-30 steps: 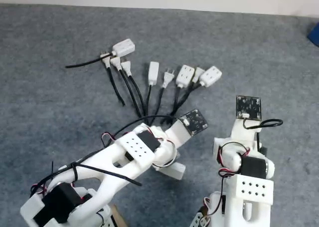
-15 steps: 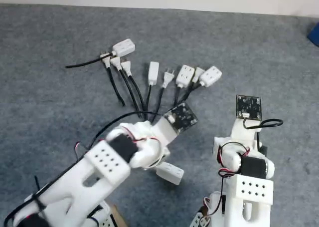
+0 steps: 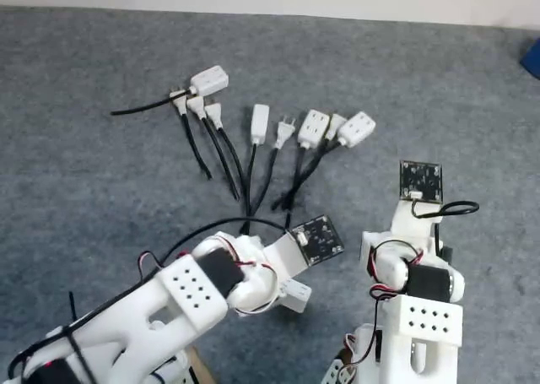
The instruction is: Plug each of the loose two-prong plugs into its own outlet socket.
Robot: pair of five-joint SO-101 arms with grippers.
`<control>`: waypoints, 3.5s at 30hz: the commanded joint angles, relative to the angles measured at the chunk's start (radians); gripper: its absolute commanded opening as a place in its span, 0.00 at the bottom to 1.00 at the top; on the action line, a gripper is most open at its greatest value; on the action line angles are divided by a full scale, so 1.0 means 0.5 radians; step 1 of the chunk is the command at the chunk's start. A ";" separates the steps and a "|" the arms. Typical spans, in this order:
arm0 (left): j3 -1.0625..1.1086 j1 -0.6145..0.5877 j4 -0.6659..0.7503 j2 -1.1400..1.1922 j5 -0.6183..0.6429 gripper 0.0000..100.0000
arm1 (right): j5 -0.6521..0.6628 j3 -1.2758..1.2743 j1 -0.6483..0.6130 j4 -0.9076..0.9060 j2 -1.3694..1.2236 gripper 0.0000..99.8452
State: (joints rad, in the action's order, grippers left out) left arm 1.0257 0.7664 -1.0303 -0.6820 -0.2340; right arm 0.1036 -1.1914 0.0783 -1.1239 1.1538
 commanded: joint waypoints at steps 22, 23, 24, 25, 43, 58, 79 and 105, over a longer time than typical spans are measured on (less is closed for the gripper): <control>-0.342 0.026 0.107 1.005 -0.015 0.15 | 0.034 0.005 0.023 0.029 -0.005 0.42; -0.345 0.023 0.107 1.011 -0.018 0.15 | 0.034 0.005 0.023 0.029 -0.005 0.42; -0.348 0.017 0.098 1.005 -0.018 0.15 | 0.034 0.005 0.023 0.029 -0.005 0.42; -0.348 0.011 0.095 0.990 -0.018 0.15 | 0.034 0.005 0.023 0.029 -0.005 0.42; -0.060 -0.308 0.089 -0.370 -0.258 0.15 | 0.034 0.005 0.017 0.029 -0.005 0.42; 0.032 -0.051 0.571 0.456 -0.273 0.15 | 0.034 0.005 0.014 0.029 -0.005 0.42; 0.032 -0.029 0.046 0.180 -0.473 0.15 | 0.034 0.005 0.017 0.029 -0.005 0.42; -0.121 0.241 -0.157 -0.222 -1.172 0.24 | 0.163 0.041 0.861 0.130 -0.002 0.42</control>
State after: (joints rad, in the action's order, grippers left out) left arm 0.9720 0.8692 -1.2006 -0.7787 -0.8094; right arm 0.1649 -1.1976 0.3437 -1.1024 1.1538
